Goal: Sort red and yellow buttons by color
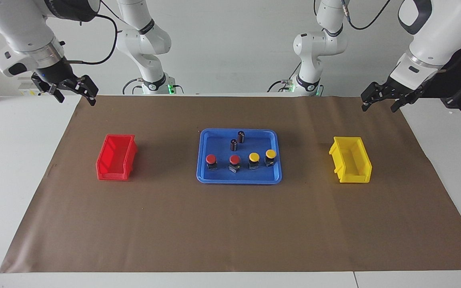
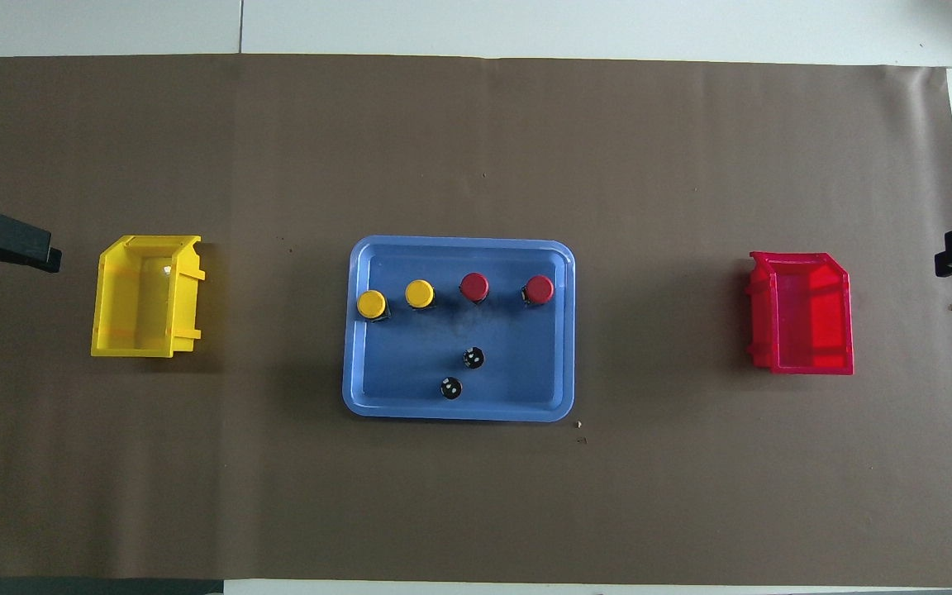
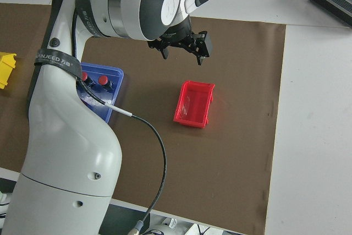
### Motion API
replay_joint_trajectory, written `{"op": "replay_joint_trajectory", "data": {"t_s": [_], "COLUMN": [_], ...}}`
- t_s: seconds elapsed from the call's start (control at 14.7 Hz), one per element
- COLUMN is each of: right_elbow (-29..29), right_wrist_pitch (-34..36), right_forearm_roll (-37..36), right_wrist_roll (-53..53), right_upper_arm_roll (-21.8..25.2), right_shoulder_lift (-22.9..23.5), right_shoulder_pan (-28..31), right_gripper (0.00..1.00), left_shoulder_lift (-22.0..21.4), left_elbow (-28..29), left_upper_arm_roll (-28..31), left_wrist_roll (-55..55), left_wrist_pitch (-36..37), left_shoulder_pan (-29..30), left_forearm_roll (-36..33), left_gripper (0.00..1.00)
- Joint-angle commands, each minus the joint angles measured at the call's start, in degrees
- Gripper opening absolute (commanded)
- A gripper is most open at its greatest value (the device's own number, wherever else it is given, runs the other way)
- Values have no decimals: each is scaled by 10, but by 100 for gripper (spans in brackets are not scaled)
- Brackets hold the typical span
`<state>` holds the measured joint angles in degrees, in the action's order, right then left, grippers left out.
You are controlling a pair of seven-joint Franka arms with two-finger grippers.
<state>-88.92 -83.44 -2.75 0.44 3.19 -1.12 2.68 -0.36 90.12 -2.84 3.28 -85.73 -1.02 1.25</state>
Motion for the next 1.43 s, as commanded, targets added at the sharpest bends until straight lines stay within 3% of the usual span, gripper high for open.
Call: {"op": "replay_joint_trajectory", "data": {"t_s": [0.0, 0.34, 0.61, 0.88, 1.15, 1.36], "right_elbow": [-6, -10, 21, 63, 83, 24], "right_wrist_pitch": [-8, -10, -10, -18, -143, -268], "right_forearm_roll": [8, 52, 21, 25, 22, 22], "right_wrist_roll": [-3, -5, -9, 49, 208, 287], "right_upper_arm_roll": [-2, -1, -6, -34, -39, -39], "right_shoulder_lift": [-6, -8, 5, 65, 174, 209], "right_shoulder_pan": [3, 10, 0, -61, -179, -242], "right_gripper": [100, 100, 100, 100, 100, 100], "left_shoulder_lift": [-18, -18, -18, -18, -18, -18], "left_elbow": [18, 18, 18, 18, 18, 18], "left_upper_arm_roll": [-1, -1, -1, -1, -1, -1], "left_wrist_roll": [4, 4, 4, 4, 4, 4], "left_wrist_pitch": [1, 1, 1, 1, 1, 1], "left_shoulder_pan": [3, 3, 3, 3, 3, 3], "left_forearm_roll": [1, 1, 1, 1, 1, 1], "left_gripper": [100, 100, 100, 100, 100, 100]}}
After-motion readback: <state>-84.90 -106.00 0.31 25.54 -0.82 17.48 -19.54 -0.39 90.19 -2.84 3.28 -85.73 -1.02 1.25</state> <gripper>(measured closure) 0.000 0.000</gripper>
